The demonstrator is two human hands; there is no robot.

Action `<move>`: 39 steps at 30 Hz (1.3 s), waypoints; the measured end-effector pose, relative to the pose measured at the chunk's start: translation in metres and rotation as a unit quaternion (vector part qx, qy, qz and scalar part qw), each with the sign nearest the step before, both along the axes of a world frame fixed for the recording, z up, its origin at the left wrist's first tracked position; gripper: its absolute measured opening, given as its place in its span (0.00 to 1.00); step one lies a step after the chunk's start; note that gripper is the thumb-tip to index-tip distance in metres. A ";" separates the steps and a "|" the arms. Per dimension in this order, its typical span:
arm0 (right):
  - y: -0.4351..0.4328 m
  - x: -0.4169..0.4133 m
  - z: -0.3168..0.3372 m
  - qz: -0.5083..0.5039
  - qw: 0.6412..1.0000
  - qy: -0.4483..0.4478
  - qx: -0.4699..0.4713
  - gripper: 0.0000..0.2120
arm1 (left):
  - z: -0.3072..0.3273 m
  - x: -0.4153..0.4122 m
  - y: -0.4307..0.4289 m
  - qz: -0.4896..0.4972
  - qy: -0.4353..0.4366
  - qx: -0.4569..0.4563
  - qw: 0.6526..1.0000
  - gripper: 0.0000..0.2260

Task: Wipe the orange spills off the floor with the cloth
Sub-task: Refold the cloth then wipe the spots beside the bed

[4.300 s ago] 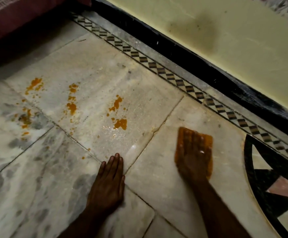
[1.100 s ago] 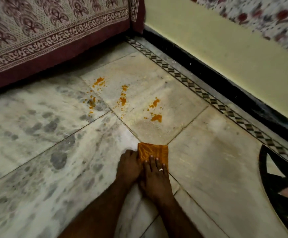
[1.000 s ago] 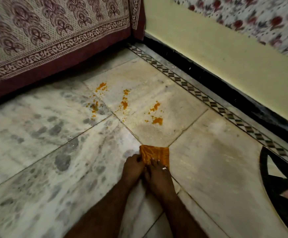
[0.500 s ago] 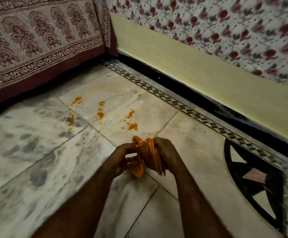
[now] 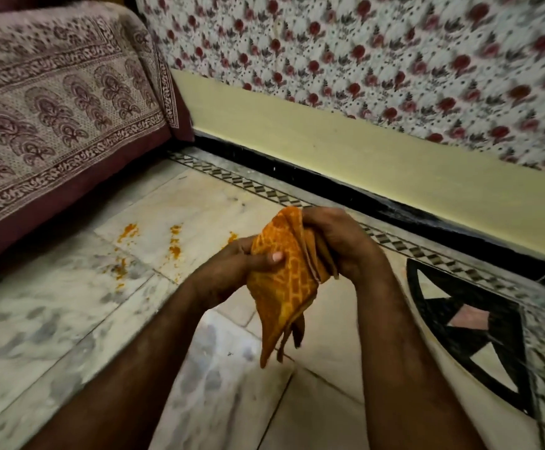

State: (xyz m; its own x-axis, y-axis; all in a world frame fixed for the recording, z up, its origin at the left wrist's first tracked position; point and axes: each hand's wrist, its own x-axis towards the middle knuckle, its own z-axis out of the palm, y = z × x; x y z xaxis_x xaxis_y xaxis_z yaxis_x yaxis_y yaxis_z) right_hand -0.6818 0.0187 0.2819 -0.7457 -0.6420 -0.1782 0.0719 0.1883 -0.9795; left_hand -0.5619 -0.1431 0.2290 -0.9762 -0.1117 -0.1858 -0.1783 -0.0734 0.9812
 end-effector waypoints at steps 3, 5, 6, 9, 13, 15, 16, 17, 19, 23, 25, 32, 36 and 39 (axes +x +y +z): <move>0.007 -0.005 0.000 0.011 0.988 -0.087 -0.127 0.20 | 0.030 -0.004 -0.005 0.058 0.043 0.056 0.996 0.20; 0.006 -0.002 -0.003 0.032 0.971 -0.164 -0.171 0.27 | 0.046 -0.008 -0.005 0.095 0.064 0.079 0.990 0.19; 0.005 0.002 -0.004 0.032 0.964 -0.187 -0.184 0.29 | 0.051 -0.009 -0.006 0.114 0.068 0.090 0.987 0.17; -0.003 0.015 -0.011 0.035 0.962 -0.209 -0.170 0.33 | 0.053 -0.010 -0.010 0.173 0.068 0.121 0.975 0.16; -0.007 0.023 -0.015 0.056 0.973 -0.179 -0.137 0.29 | 0.038 -0.005 -0.013 0.223 0.057 0.155 0.961 0.13; -0.008 0.024 -0.014 0.057 0.976 -0.167 -0.124 0.34 | 0.028 0.000 -0.015 0.228 0.039 0.164 0.959 0.15; -0.009 0.025 -0.015 0.057 0.979 -0.160 -0.112 0.37 | 0.025 0.002 -0.017 0.223 0.023 0.161 0.961 0.17; -0.011 0.026 -0.015 0.058 0.981 -0.154 -0.103 0.38 | 0.023 0.003 -0.018 0.216 0.005 0.157 0.964 0.18; -0.014 0.029 -0.016 0.054 0.980 -0.162 -0.098 0.35 | 0.022 0.005 -0.021 0.217 -0.026 0.160 0.963 0.19; -0.018 0.036 -0.018 0.014 0.973 -0.202 -0.108 0.27 | 0.018 0.004 -0.025 0.241 -0.046 0.145 0.959 0.25; -0.022 0.038 -0.021 0.002 0.972 -0.218 -0.092 0.28 | 0.012 0.004 -0.027 0.246 -0.051 0.139 0.958 0.26; -0.023 0.037 -0.030 -0.029 0.974 -0.203 -0.093 0.28 | 0.005 0.003 -0.026 0.253 -0.091 0.031 0.963 0.27; -0.023 0.031 -0.032 -0.064 0.984 -0.134 -0.098 0.28 | -0.003 0.004 -0.009 0.343 -0.012 -0.304 0.889 0.23; -0.022 0.031 -0.027 -0.057 0.996 -0.051 -0.048 0.31 | 0.003 0.002 0.016 0.249 -0.008 -0.158 0.955 0.29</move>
